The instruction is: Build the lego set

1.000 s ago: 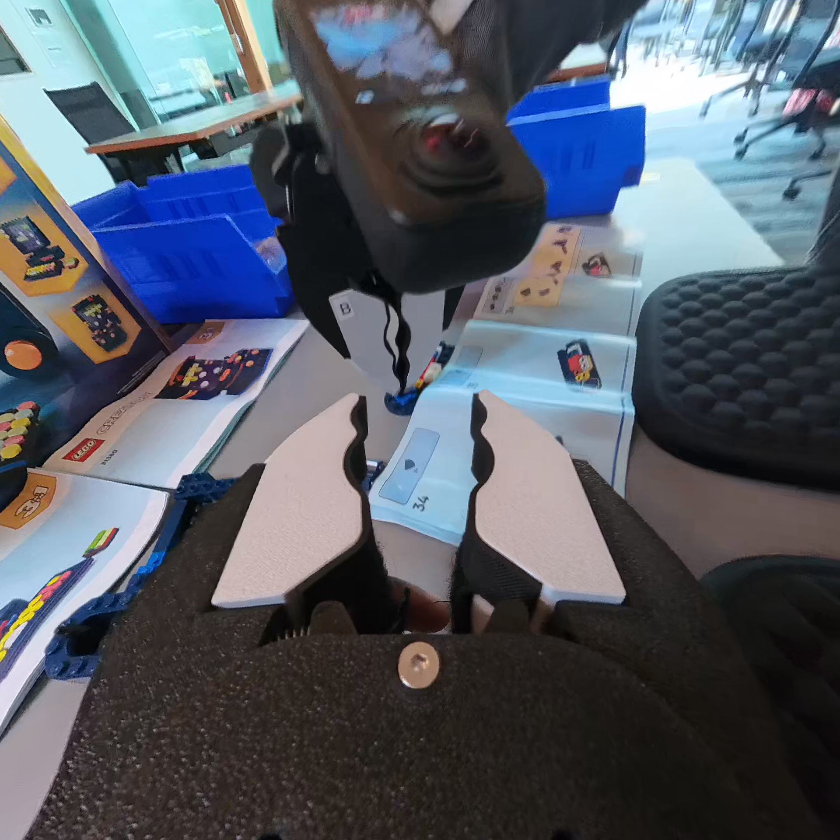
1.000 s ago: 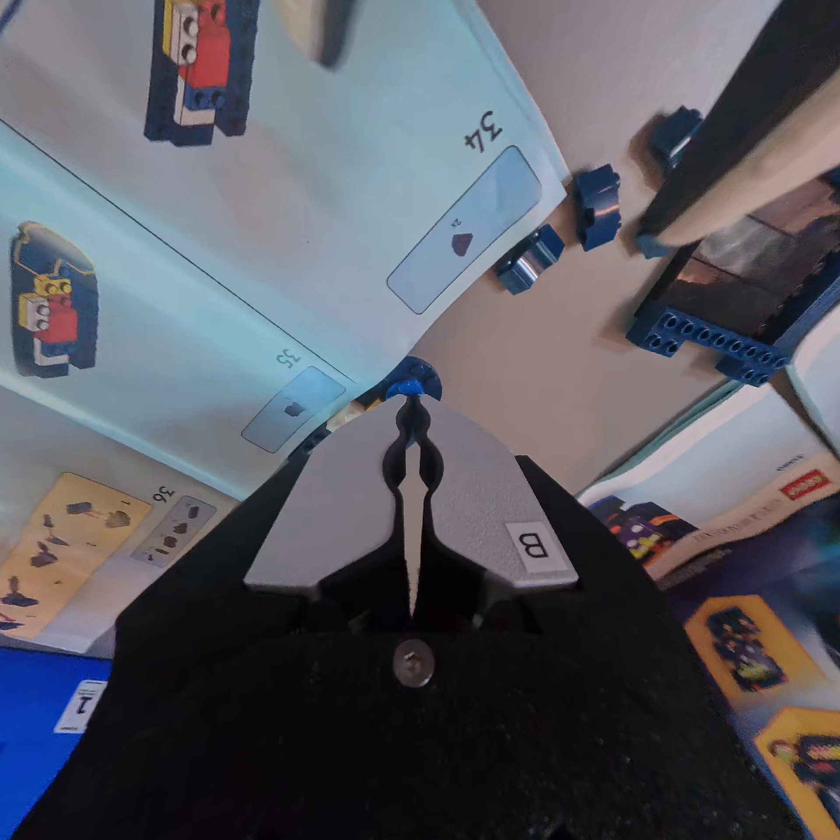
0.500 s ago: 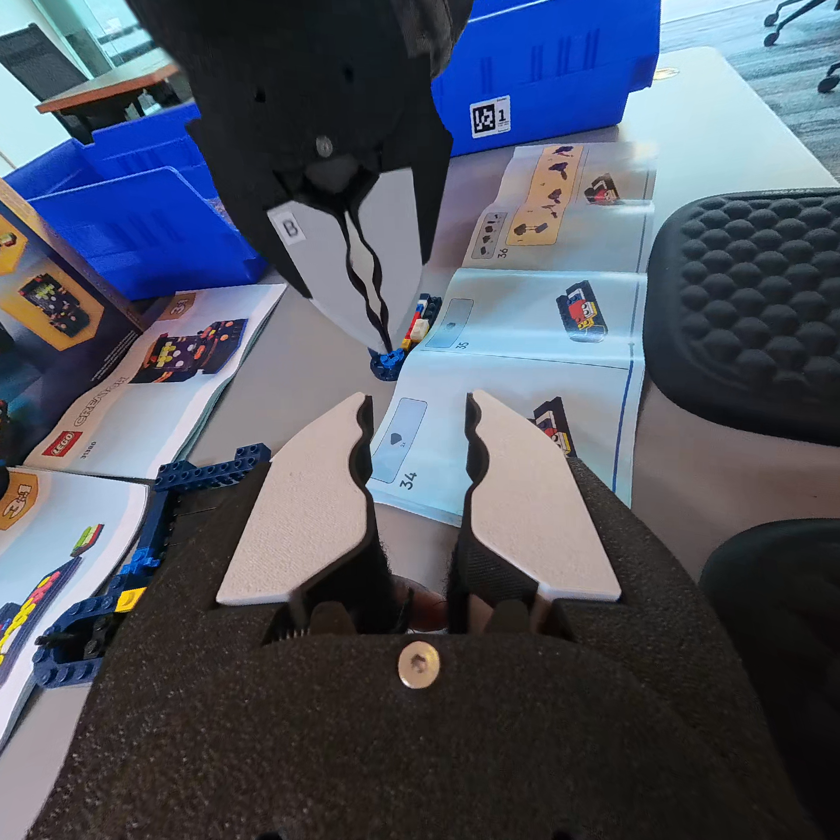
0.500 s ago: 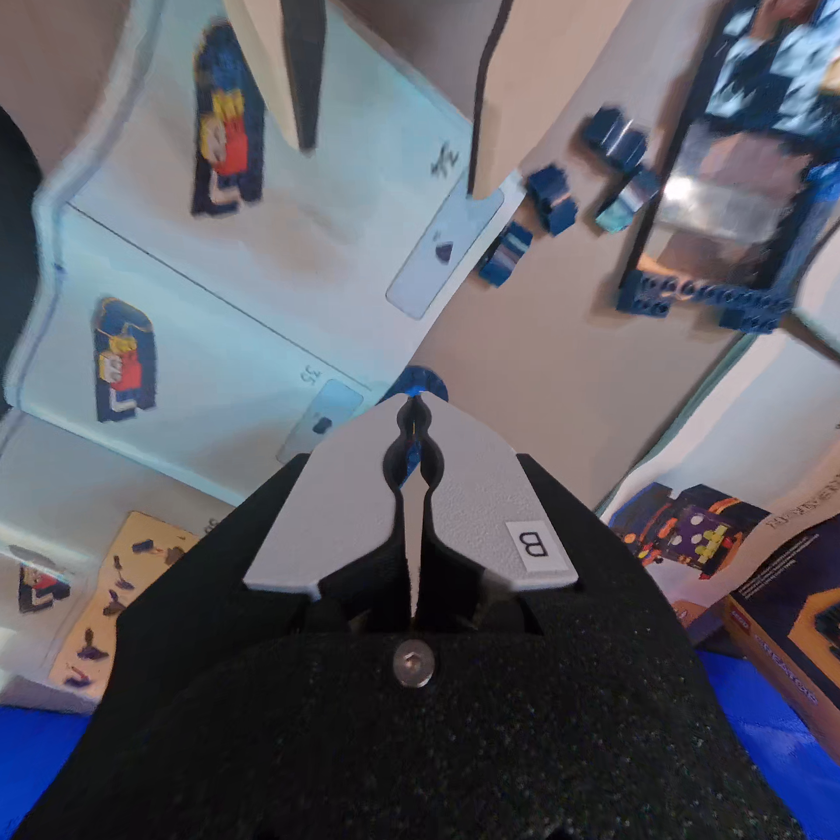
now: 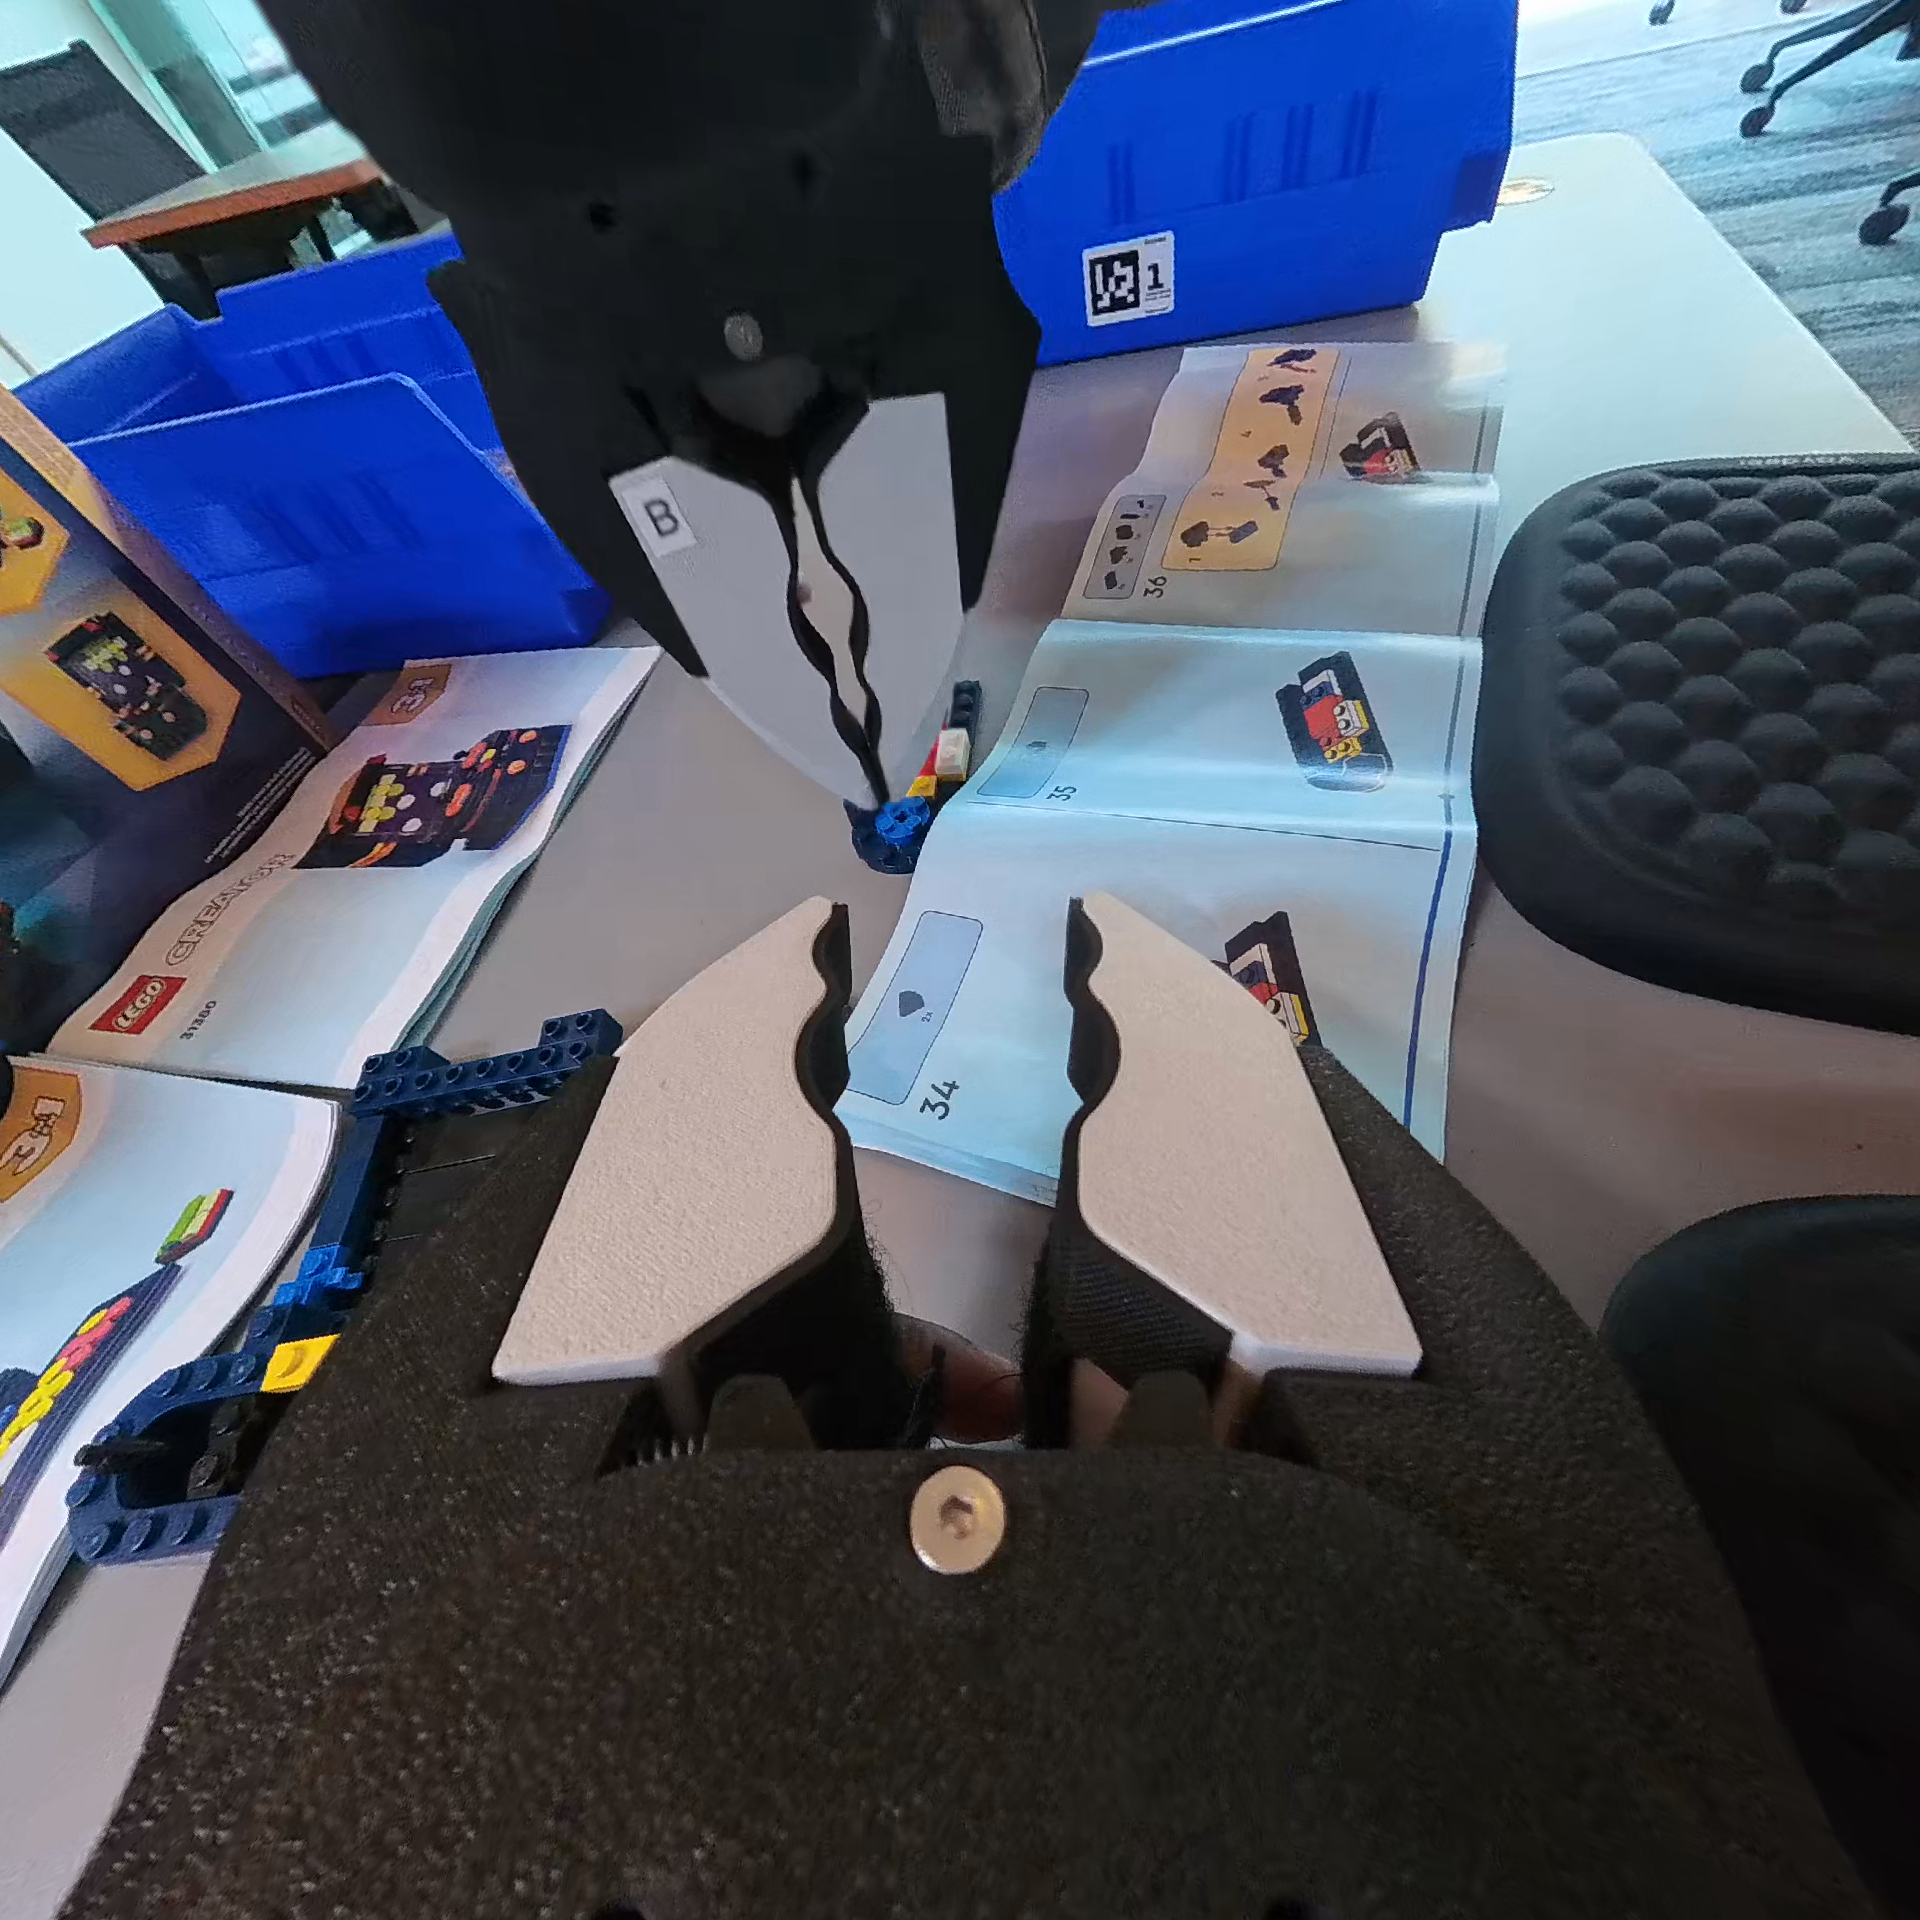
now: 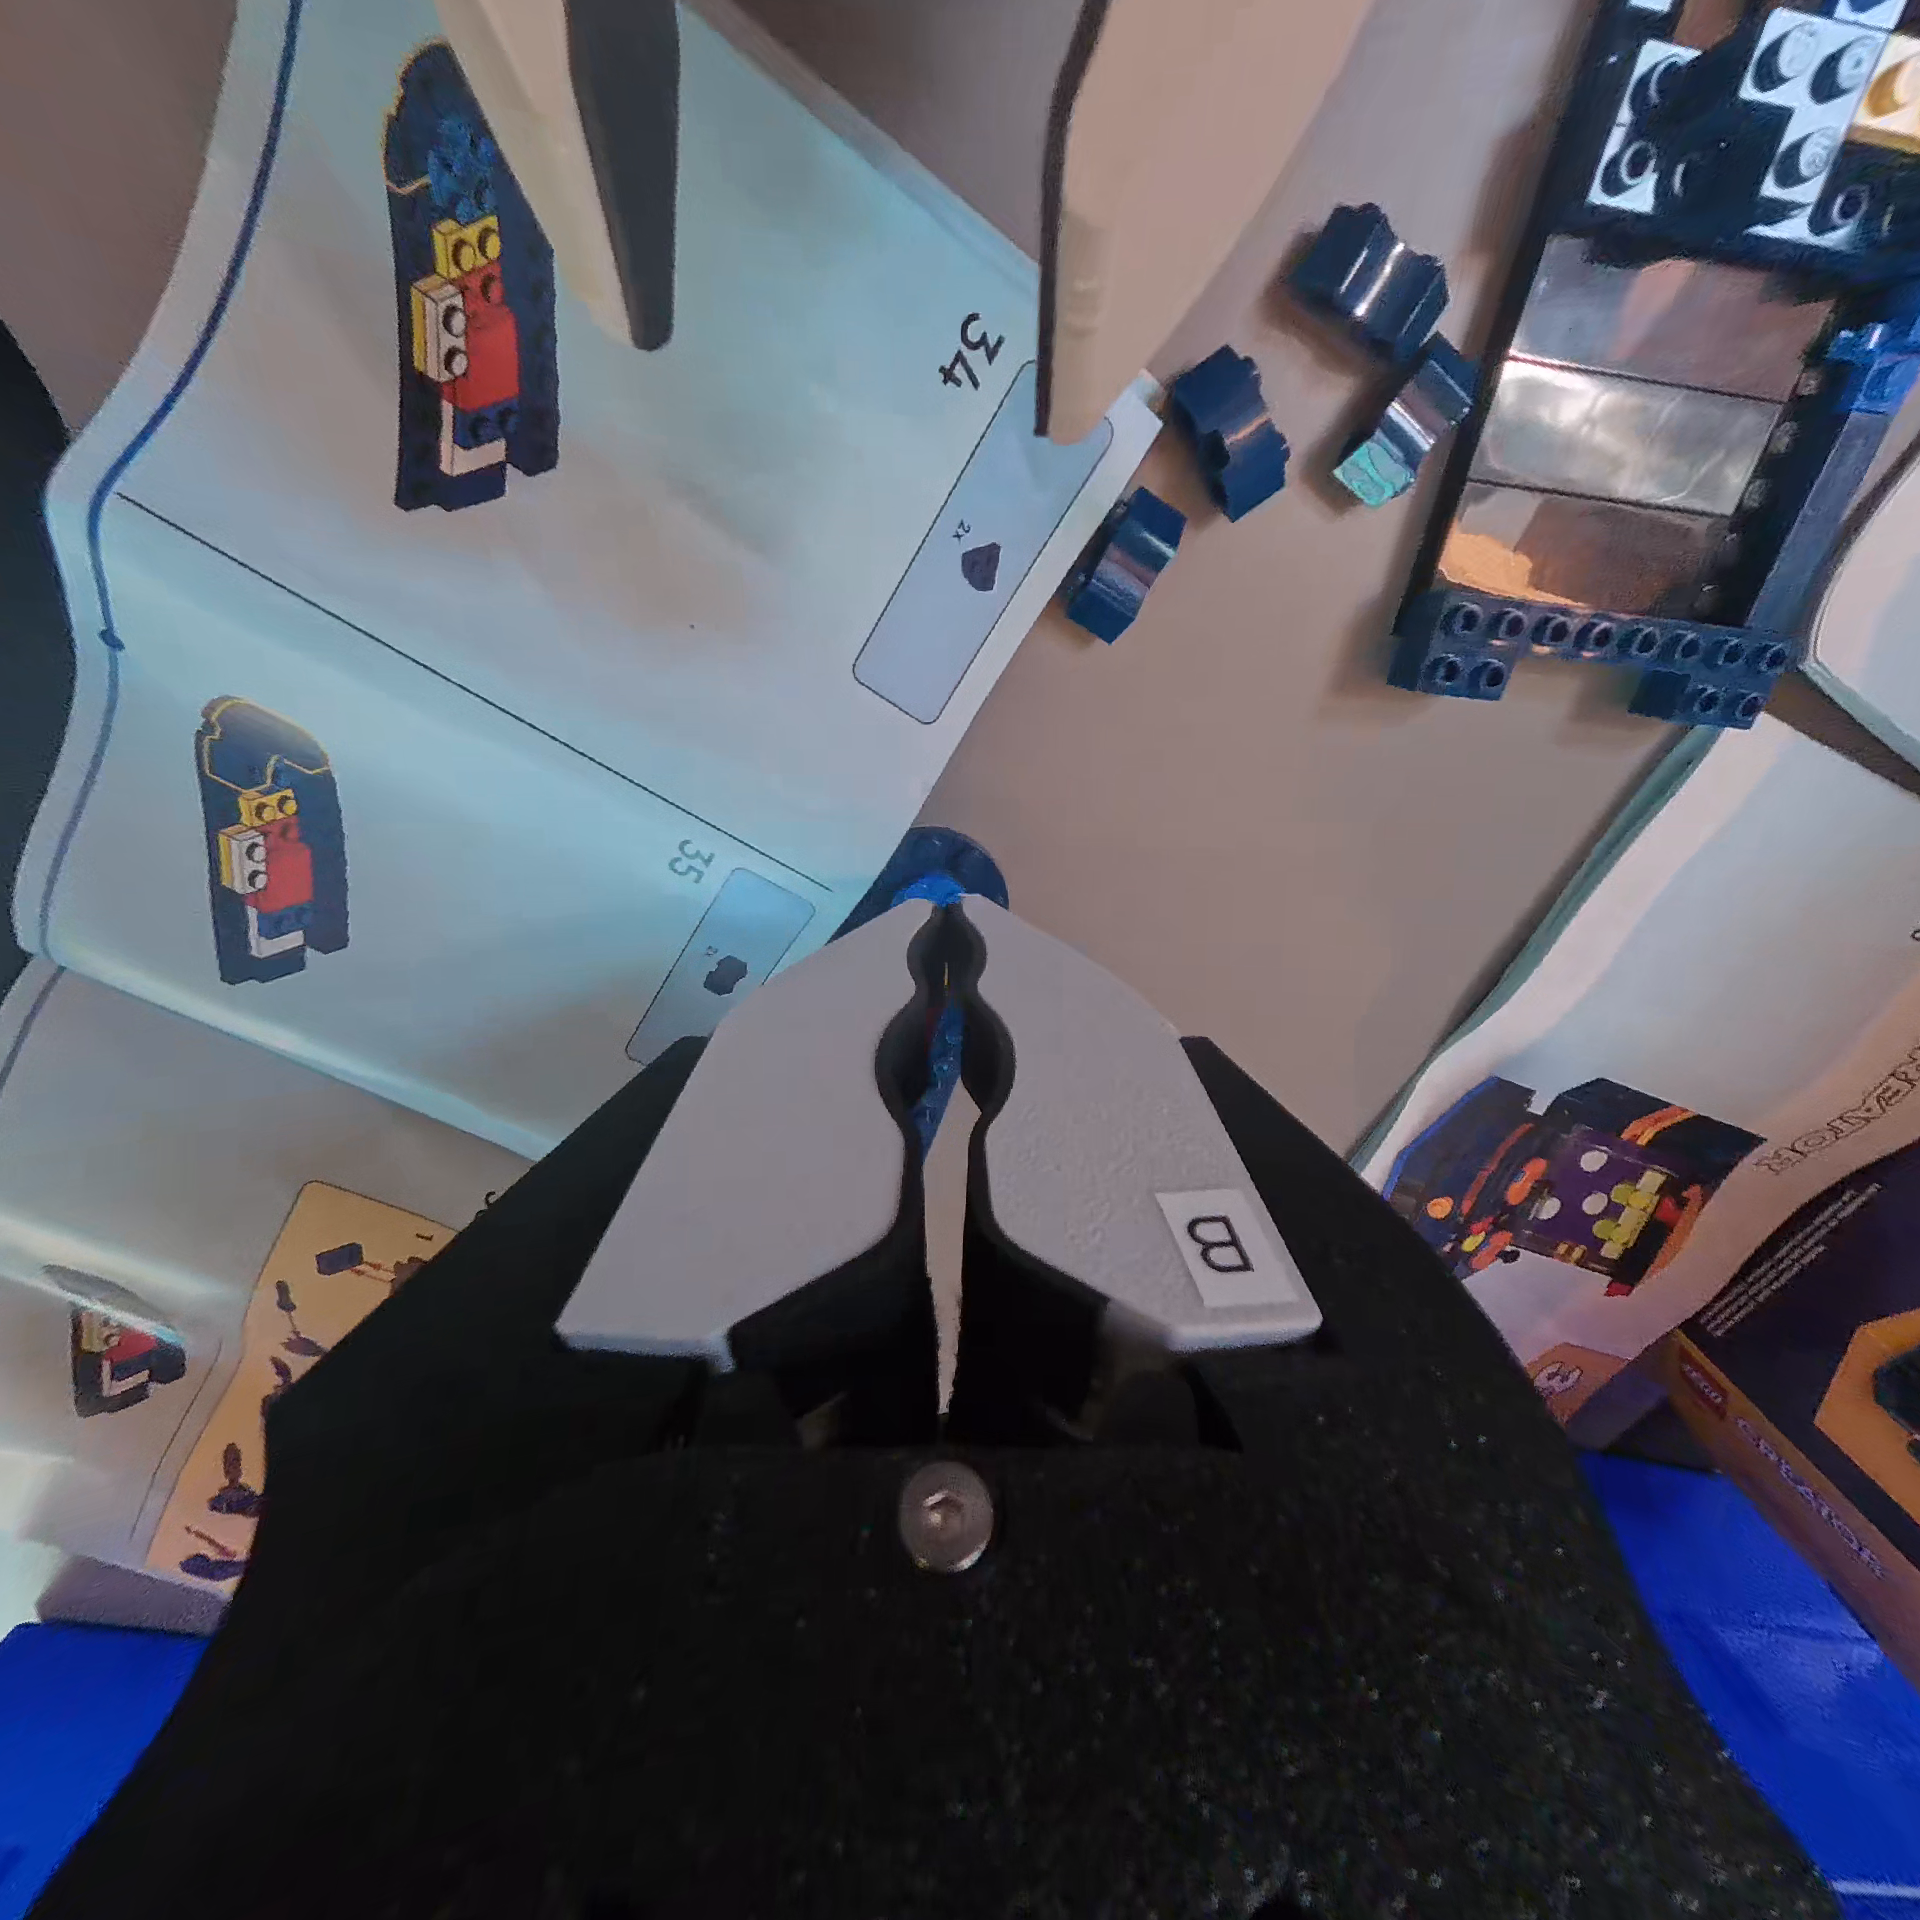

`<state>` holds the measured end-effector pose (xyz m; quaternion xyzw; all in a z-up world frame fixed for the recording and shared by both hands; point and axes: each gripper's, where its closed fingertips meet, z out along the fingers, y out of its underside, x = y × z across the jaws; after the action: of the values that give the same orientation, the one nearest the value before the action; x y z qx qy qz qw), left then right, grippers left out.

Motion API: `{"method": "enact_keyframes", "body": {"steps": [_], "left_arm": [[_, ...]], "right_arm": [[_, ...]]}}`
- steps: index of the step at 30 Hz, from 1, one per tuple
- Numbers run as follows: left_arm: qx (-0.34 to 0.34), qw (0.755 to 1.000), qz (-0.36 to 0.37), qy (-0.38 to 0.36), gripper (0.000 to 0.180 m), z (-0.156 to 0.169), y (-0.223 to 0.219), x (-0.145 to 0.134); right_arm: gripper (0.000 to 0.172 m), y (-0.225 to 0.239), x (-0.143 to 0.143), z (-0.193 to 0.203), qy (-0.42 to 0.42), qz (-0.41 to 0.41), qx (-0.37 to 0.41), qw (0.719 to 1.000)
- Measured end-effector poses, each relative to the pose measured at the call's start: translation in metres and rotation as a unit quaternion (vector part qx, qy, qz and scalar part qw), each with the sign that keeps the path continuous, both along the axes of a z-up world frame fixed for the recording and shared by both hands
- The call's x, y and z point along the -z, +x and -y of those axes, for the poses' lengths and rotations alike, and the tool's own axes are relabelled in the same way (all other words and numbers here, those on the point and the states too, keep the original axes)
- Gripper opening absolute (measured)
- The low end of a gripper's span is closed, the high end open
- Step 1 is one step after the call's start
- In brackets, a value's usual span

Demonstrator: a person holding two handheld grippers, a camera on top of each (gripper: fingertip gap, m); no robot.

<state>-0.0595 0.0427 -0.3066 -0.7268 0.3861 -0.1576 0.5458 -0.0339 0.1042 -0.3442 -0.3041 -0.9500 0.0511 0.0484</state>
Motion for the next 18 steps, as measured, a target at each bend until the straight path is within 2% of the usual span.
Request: {"method": "enact_keyframes", "body": {"steps": [7, 9, 12, 18], "left_arm": [[-0.001, 1.0, 0.003, -0.001, 0.04, 0.0, 0.0, -0.001], [-0.001, 1.0, 0.006, -0.002, 0.04, -0.001, -0.001, -0.001], [-0.001, 1.0, 0.006, -0.006, 0.039, -0.001, 0.0, 0.0], [-0.003, 1.0, -0.001, -0.002, 0.04, -0.001, 0.0, 0.0]], "right_arm": [[0.0, 0.002, 0.002, 0.0, 0.002, 0.012, -0.005, 1.0], [0.0, 0.008, 0.012, -0.001, 0.006, 0.042, 0.006, 0.999], [0.0, 0.003, 0.012, 0.001, 0.004, 0.032, 0.044, 0.999], [0.0, 0.003, 0.012, 0.001, 0.014, 0.089, 0.06, 0.994]]}}
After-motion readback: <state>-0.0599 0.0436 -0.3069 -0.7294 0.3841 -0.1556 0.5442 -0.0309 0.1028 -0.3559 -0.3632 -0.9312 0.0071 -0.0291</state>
